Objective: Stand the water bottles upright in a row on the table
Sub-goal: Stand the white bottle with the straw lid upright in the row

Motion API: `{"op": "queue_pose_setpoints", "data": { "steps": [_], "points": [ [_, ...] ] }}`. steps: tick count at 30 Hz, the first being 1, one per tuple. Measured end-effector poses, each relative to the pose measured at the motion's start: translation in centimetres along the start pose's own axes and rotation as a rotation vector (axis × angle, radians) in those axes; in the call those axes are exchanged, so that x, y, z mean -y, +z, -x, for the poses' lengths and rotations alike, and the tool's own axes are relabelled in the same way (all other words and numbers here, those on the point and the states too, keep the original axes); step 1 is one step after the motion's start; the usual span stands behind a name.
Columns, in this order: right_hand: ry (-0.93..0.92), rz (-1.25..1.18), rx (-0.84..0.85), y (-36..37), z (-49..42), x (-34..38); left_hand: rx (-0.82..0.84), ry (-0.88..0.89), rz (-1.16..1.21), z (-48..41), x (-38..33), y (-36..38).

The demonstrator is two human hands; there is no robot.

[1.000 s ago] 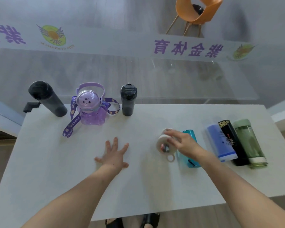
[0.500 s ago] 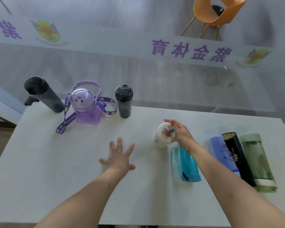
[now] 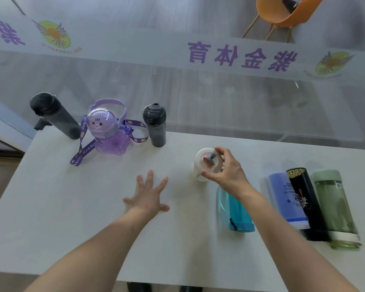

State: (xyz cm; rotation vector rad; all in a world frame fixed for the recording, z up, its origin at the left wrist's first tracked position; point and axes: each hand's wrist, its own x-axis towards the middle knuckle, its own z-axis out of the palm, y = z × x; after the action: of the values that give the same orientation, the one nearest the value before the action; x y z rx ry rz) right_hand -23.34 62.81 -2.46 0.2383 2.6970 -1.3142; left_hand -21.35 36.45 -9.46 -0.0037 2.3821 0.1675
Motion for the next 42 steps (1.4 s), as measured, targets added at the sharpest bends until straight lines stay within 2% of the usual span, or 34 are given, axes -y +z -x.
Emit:
{"op": "queue_pose_setpoints", "data": {
  "steps": [5,9,10,14,26,42],
  "points": [
    [-0.04,-0.074,0.115,-1.0,-0.4,-0.5,-0.002,-0.007,0.0,0.3,-0.2,-0.3],
    [0.047,-0.149,-0.016,-0.6,0.3,-1.5,-0.022,-0.046,0.009,0.0,-0.3,-0.9],
    [0.054,-0.137,-0.04,-0.3,0.5,-1.6,-0.013,-0.05,0.034,-0.2,-0.3,-0.9],
    [-0.075,0.186,-0.024,-0.2,-0.2,-1.0,0.011,-0.044,0.07,-0.2,-0.3,-0.9],
    [-0.176,0.163,0.01,0.1,-8.4,1.5,0.003,-0.044,0.08,-0.8,0.0,-0.5],
    [-0.171,0.25,0.03,0.1,-11.4,2.1,0.003,-0.043,0.087,-0.9,0.0,-0.5]
  ]
}}
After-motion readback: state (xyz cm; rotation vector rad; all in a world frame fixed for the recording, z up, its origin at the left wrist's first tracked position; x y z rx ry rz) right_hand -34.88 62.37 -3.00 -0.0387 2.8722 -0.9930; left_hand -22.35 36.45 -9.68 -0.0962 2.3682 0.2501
